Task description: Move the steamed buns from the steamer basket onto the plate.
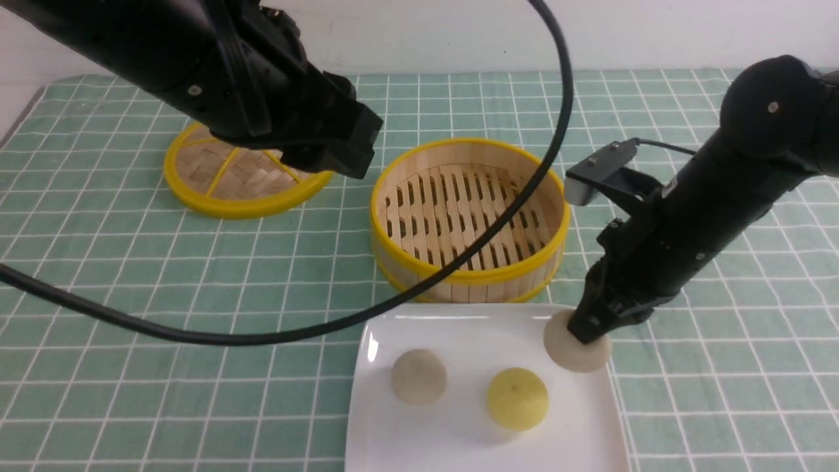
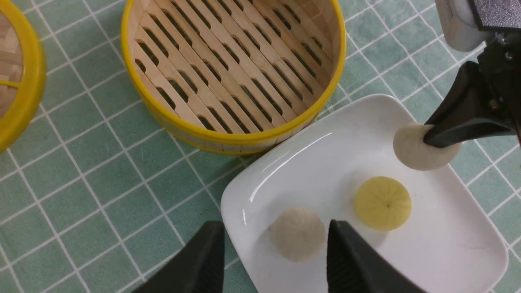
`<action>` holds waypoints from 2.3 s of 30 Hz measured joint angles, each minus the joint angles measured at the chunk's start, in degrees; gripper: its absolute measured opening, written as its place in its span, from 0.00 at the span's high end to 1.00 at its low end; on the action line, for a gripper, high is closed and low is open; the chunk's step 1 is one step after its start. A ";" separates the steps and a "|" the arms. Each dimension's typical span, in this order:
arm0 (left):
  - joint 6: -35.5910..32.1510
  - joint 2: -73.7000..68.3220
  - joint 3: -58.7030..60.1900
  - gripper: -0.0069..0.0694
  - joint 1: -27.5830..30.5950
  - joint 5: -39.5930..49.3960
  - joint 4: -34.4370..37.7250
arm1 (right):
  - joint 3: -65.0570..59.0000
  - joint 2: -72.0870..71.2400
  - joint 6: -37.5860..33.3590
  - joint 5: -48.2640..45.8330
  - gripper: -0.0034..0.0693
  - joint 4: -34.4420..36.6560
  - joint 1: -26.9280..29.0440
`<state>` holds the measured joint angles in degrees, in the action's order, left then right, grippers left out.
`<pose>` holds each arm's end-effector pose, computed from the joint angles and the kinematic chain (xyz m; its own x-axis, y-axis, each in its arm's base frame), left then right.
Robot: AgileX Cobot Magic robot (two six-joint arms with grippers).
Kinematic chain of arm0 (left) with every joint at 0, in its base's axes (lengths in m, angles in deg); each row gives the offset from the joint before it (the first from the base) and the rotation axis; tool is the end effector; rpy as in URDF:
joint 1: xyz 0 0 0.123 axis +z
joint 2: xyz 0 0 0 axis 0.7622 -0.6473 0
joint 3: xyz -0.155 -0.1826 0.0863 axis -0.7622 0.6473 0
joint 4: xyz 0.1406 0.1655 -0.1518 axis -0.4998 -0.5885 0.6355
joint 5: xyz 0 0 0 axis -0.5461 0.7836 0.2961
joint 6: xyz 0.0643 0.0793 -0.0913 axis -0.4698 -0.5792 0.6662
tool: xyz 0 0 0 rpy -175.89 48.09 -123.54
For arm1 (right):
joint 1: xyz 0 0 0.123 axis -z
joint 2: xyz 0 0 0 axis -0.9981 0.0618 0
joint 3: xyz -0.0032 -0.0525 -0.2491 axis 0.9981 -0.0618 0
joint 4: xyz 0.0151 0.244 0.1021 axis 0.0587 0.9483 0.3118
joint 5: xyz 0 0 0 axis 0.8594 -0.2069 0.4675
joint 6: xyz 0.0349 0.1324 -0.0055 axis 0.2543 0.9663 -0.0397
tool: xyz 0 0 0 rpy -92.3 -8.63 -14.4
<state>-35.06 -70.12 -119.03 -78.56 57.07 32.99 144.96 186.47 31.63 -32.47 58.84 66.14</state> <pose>0.2910 -0.1852 0.3382 -0.6409 0.4062 -0.6514 0.5963 0.7978 -0.0891 0.3210 0.1780 0.1578 -0.6920 -0.6138 -0.3799 -0.7178 0.6413 0.2713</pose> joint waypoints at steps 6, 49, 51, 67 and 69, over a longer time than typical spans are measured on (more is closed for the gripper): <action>0.00 -0.13 0.00 0.43 0.00 0.00 0.15 | 0.00 2.47 -1.23 2.16 0.91 0.21 0.00; 0.00 -0.13 0.00 0.50 0.00 0.77 0.56 | 12.32 -2.21 -2.67 6.14 0.53 -0.16 0.00; -0.05 -0.13 0.00 0.51 0.00 0.02 0.56 | 15.10 -5.42 -2.67 8.52 0.53 -1.10 0.00; -3.02 -0.13 0.00 0.51 0.00 -14.62 0.46 | 19.30 -37.23 19.87 15.43 0.53 -26.94 0.00; -3.02 -0.13 0.00 0.51 0.00 -15.25 0.46 | 19.30 -38.77 22.15 13.65 0.53 -29.37 0.00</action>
<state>-38.08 -70.25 -119.03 -78.56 41.82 33.45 164.26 147.70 53.78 -18.82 29.47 66.14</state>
